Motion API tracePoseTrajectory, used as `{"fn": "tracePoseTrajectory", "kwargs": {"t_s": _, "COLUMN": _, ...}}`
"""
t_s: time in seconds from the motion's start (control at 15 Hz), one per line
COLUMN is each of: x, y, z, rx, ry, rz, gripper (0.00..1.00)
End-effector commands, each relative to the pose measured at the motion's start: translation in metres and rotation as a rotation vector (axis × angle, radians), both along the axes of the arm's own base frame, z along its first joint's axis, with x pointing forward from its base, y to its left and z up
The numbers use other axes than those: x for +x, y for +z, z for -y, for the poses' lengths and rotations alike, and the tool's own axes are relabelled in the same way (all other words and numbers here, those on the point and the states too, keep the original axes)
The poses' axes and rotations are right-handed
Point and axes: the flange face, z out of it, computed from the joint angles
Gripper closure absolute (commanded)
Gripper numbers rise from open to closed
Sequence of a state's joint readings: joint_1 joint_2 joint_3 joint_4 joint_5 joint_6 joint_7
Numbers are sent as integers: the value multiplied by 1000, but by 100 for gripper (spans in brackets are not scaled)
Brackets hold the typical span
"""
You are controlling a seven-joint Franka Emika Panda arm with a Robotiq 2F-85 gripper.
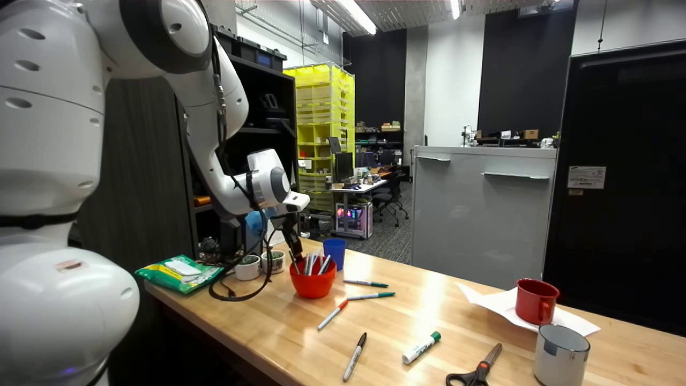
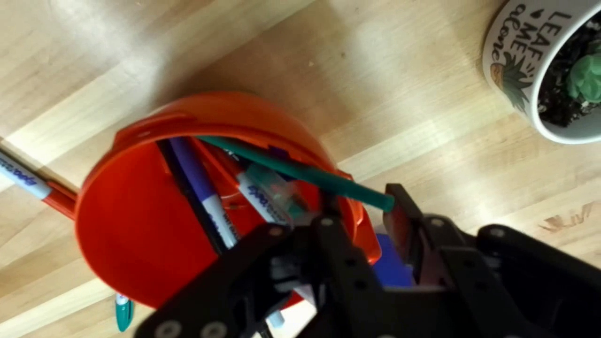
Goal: Remove one pencil from the cup, then put the cup upright
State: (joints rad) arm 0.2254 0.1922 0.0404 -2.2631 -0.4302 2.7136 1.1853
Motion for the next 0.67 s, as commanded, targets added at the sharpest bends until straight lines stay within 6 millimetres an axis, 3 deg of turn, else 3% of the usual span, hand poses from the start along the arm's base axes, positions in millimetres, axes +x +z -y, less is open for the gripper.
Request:
{"fn": "tracePoseTrajectory", "kwargs": {"t_s": 0.0, "x": -9, "y": 15, "z": 0, "rx": 42, "ry": 10, "rz": -43, "gripper": 36}}
{"fn": "tracePoseTrajectory", "kwargs": {"t_s": 0.33, "x": -9, "y": 28, "z": 0, "rx": 85, "ry": 6, "rz": -69, "gripper": 2}}
{"fn": "tracePoseTrajectory", "kwargs": {"t_s": 0.6, "x": -10, "y": 31, "z": -1, "rx": 90, "ry": 9, "rz": -81, "gripper": 0}}
